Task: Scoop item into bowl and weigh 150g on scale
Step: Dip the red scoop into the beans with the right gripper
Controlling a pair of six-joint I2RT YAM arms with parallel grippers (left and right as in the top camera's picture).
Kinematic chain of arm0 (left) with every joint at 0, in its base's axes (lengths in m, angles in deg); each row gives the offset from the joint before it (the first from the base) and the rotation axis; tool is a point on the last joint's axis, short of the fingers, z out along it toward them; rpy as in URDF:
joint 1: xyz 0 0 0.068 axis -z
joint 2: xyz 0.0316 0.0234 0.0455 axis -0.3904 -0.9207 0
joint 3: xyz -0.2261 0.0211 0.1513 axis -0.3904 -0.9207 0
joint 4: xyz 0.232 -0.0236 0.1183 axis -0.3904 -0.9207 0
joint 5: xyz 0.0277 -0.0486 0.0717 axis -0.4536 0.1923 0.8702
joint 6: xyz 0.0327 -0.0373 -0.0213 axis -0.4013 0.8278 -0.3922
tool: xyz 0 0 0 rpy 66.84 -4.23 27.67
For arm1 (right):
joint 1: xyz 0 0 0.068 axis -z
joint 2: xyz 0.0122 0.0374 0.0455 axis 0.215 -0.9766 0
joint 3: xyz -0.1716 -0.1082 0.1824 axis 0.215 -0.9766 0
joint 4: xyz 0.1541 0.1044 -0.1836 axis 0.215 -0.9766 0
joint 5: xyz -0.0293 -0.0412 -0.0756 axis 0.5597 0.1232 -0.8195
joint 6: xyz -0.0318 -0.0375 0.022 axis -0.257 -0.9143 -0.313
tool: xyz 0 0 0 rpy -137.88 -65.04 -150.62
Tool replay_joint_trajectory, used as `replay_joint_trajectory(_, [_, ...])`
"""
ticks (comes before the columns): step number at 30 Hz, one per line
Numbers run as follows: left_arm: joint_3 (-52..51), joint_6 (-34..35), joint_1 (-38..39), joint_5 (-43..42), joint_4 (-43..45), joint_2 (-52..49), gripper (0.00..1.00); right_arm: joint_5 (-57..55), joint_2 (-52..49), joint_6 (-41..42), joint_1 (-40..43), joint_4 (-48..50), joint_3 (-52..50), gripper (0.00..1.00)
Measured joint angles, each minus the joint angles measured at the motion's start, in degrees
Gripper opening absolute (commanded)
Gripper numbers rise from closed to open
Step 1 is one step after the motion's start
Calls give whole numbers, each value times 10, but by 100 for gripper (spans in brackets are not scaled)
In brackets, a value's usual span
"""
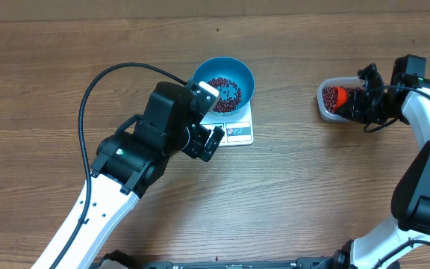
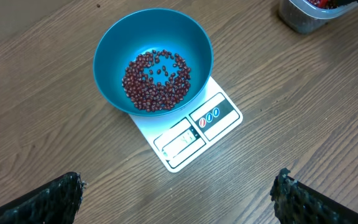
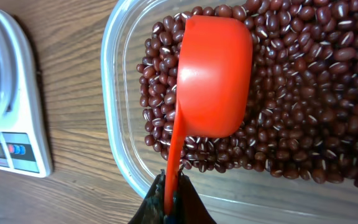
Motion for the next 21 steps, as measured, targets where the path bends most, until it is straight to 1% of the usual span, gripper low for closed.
replay_joint_trajectory(5, [0, 0, 0, 0, 0, 0, 100, 50, -13, 0, 26, 0, 0, 4])
replay_joint_trajectory(21, [0, 0, 0, 0, 0, 0, 100, 84, -20, 0, 31, 0, 0, 4])
